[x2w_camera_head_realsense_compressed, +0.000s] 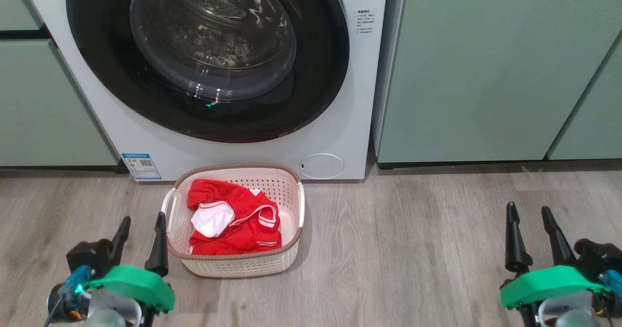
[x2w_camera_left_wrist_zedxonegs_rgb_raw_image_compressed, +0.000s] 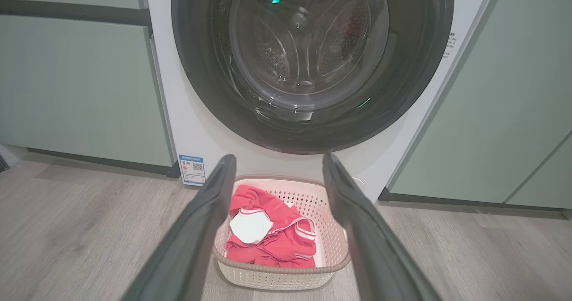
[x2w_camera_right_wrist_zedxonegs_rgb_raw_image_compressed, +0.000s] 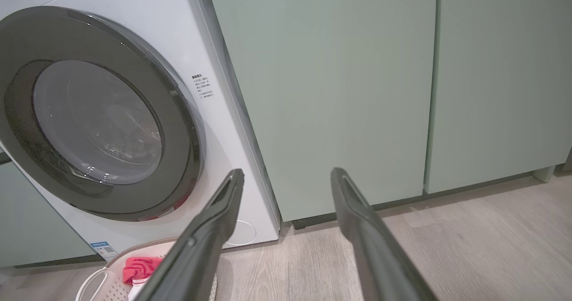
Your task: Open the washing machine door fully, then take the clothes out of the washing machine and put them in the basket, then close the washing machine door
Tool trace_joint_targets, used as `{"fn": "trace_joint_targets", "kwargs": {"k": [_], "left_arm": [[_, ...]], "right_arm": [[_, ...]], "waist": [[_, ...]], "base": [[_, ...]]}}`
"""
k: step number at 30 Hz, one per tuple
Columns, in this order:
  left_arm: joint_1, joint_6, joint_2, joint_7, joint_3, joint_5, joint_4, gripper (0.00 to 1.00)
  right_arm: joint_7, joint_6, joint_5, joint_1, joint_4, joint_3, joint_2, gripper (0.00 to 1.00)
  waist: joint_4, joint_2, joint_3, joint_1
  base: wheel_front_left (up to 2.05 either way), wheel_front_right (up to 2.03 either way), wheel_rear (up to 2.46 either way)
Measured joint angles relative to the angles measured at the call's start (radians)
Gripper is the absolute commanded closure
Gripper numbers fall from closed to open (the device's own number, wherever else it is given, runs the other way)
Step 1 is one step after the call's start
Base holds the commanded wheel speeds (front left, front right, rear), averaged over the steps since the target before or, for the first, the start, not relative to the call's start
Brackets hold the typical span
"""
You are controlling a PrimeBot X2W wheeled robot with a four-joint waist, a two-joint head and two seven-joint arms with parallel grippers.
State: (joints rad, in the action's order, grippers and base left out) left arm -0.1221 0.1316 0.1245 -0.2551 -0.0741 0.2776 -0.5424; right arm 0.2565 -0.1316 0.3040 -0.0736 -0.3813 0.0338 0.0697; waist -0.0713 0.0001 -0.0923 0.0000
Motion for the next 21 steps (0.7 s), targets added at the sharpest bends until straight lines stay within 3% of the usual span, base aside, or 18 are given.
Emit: {"fn": "trace_joint_targets", "kwargs": {"k": [21], "left_arm": [[-0.002, 0.0, 0.001, 0.0, -0.028, -0.005, -0.021, 0.0]], "right_arm": [[0.0, 0.0, -0.039, 0.0, 0.017, 0.008, 0.0, 0.0]], "waist": [[-0.001, 0.0, 0.013, 0.0]], "base": [[0.0, 0.0, 0.0]]}}
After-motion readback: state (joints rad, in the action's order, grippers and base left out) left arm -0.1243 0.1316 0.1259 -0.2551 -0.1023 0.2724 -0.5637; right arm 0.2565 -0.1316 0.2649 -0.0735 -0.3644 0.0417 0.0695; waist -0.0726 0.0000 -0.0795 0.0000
